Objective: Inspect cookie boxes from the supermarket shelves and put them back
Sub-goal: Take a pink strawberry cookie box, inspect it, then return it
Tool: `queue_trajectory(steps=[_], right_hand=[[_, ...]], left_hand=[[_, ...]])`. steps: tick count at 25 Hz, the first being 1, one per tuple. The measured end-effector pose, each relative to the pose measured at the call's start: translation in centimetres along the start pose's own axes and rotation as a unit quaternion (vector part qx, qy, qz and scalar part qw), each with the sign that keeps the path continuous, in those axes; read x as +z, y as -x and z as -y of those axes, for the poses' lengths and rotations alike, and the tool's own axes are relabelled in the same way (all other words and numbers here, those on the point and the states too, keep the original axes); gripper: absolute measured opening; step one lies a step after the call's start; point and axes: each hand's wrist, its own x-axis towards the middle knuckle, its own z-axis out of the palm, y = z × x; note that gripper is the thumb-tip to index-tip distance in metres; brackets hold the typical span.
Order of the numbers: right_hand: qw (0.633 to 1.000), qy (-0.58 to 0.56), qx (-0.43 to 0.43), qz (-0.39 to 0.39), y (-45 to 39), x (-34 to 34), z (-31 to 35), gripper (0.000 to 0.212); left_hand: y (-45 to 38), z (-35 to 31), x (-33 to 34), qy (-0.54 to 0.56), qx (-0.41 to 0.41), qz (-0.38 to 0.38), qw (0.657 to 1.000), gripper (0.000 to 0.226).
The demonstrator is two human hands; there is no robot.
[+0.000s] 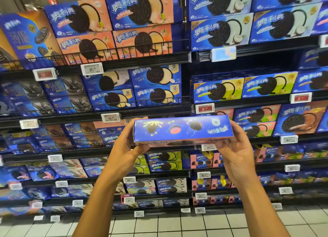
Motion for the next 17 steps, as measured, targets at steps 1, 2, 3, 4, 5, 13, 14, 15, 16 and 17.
queue_trajectory(steps=[1,2,3,4,5,13,14,15,16,17], right_hand=[[1.0,0.0,-0.002,0.003,0.0,-0.1,0.1,0.056],[1.0,0.001,0.0,0.003,0.0,-0.2,0.1,0.057],[1.0,0.01,0.004,0.001,0.0,-0.3,0.2,0.057],[1.0,0.028,0.01,0.0,-0.2,-0.5,0.3,0.058],[0.999,0.049,0.019,0.002,-0.4,-0.6,0.5,0.057],[0.968,0.172,0.176,-0.042,-3.7,0.6,3.4,0.026],[0.96,0.196,0.196,-0.038,-4.1,0.7,3.7,0.026],[0.952,0.214,0.213,-0.041,-4.4,0.8,4.0,0.03],[0.946,0.227,0.227,-0.05,-4.8,0.7,4.1,0.034],[0.94,0.236,0.237,-0.063,-5.1,0.7,4.3,0.038]], left_hand=[[0.0,0.1,0.0,0.004,0.004,0.0,1.0,0.056],[0.0,0.1,0.0,0.009,0.007,0.0,1.0,0.057],[0.0,0.1,-0.1,0.014,0.004,0.001,1.0,0.059],[0.0,-0.1,-0.3,0.018,-0.005,0.002,1.0,0.06],[0.0,-0.3,-0.5,0.021,-0.018,0.007,1.0,0.061],[-2.7,-1.5,-0.1,0.005,-0.175,-0.037,0.984,0.032],[-3.1,-1.6,0.0,-0.021,-0.203,-0.044,0.978,0.032],[-3.4,-1.6,0.0,-0.038,-0.236,-0.05,0.97,0.038],[-3.5,-1.7,0.1,-0.047,-0.263,-0.049,0.962,0.044],[-3.6,-1.7,0.2,-0.051,-0.28,-0.044,0.958,0.049]])
